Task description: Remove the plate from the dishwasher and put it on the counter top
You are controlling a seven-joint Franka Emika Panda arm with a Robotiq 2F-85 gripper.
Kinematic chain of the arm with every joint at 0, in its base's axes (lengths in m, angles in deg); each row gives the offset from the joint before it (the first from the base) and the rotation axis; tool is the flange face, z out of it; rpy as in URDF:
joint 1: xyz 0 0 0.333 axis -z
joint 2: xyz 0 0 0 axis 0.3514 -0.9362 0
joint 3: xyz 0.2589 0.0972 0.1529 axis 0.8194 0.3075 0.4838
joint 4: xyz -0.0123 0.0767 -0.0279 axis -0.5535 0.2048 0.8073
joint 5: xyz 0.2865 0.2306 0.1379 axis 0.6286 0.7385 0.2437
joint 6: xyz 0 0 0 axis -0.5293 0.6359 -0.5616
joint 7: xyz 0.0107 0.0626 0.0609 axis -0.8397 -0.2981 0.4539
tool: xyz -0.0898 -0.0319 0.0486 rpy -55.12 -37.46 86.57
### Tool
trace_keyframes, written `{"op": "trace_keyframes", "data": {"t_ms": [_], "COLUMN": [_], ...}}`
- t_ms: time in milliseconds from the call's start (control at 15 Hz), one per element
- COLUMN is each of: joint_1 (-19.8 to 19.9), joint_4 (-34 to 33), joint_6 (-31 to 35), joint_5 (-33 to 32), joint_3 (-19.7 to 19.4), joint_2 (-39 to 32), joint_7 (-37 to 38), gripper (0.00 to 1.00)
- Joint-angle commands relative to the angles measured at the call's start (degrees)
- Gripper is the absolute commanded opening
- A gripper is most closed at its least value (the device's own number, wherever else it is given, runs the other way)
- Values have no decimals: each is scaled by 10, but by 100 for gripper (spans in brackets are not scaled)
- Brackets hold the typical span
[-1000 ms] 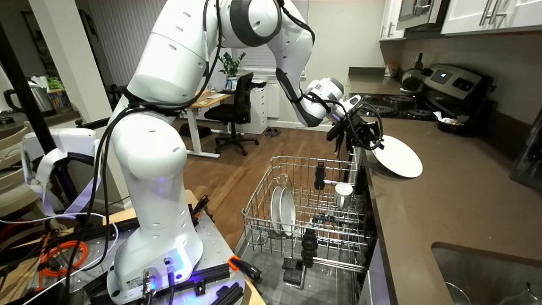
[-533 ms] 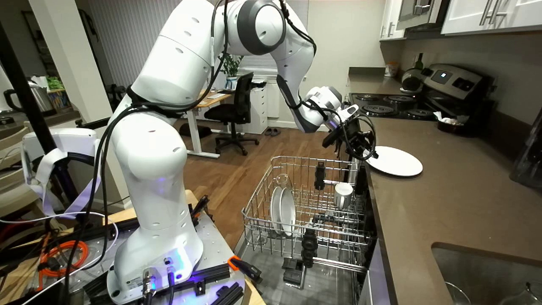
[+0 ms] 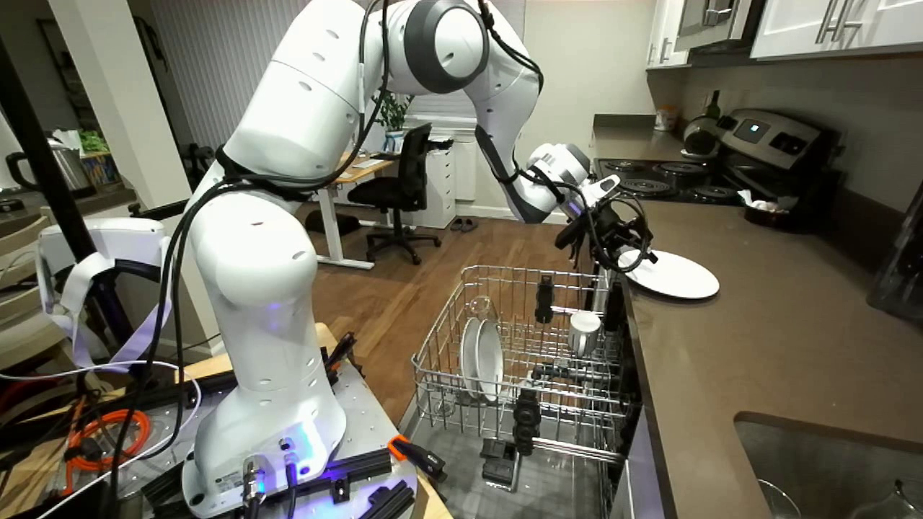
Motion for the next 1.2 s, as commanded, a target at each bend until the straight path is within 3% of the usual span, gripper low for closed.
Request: {"op": "trace_keyframes", "data": {"t_ms": [0,133,467,800,1133], "joint_1": [12,11,-2,3,-6], "joint_4": [15,22,28,28,24], "joint_6": [32,39,61,69,61], "joint_5": [38,45,65,92,78], "joint_3": [19,20,21,19,0], "joint_2": [11,21,20,15,12], "joint_7": [-31,-40,-48,-63,-54], "gripper": [83,86,75,81,88]}}
